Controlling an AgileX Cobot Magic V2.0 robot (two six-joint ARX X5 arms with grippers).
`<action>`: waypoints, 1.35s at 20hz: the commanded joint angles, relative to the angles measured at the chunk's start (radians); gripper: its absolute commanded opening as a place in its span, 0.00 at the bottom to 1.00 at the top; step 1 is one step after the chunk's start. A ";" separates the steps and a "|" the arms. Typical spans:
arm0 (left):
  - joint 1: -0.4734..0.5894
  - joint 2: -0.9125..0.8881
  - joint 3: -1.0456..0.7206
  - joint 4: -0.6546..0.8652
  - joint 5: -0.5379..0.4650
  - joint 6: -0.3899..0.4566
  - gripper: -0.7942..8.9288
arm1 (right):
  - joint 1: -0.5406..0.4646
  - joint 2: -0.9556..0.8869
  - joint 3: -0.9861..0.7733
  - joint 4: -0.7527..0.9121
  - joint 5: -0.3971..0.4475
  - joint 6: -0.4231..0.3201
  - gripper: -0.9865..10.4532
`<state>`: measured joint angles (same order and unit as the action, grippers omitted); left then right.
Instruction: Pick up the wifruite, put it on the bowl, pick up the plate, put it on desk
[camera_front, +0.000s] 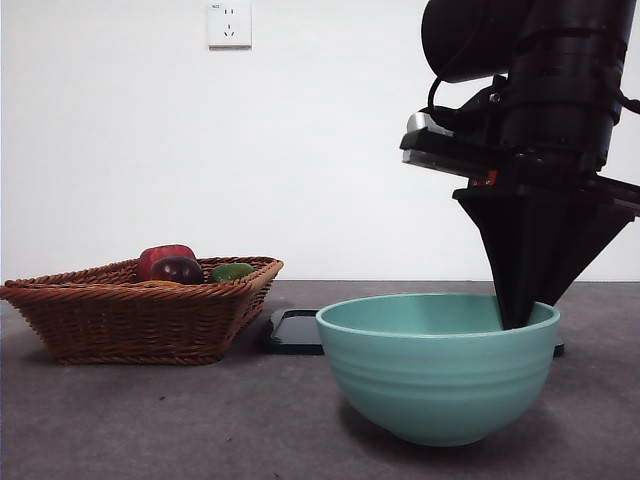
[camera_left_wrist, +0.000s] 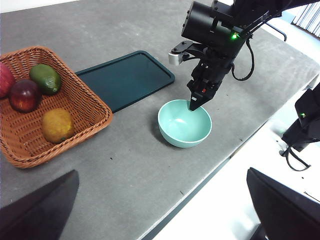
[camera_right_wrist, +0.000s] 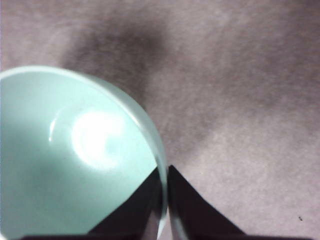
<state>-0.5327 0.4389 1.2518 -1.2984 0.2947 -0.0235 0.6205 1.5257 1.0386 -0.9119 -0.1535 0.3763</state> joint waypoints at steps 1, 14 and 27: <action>-0.005 0.000 0.011 0.012 0.006 0.011 0.73 | 0.008 0.020 0.006 -0.001 0.002 0.016 0.09; -0.005 0.000 0.011 0.012 0.006 0.011 0.73 | 0.005 -0.226 0.107 -0.085 0.035 0.002 0.62; -0.005 0.000 0.011 0.012 0.006 0.011 0.73 | 0.006 -0.862 0.231 -0.361 0.031 -0.045 0.62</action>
<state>-0.5327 0.4389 1.2518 -1.2980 0.2947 -0.0235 0.6201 0.6601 1.2522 -1.2785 -0.1242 0.3443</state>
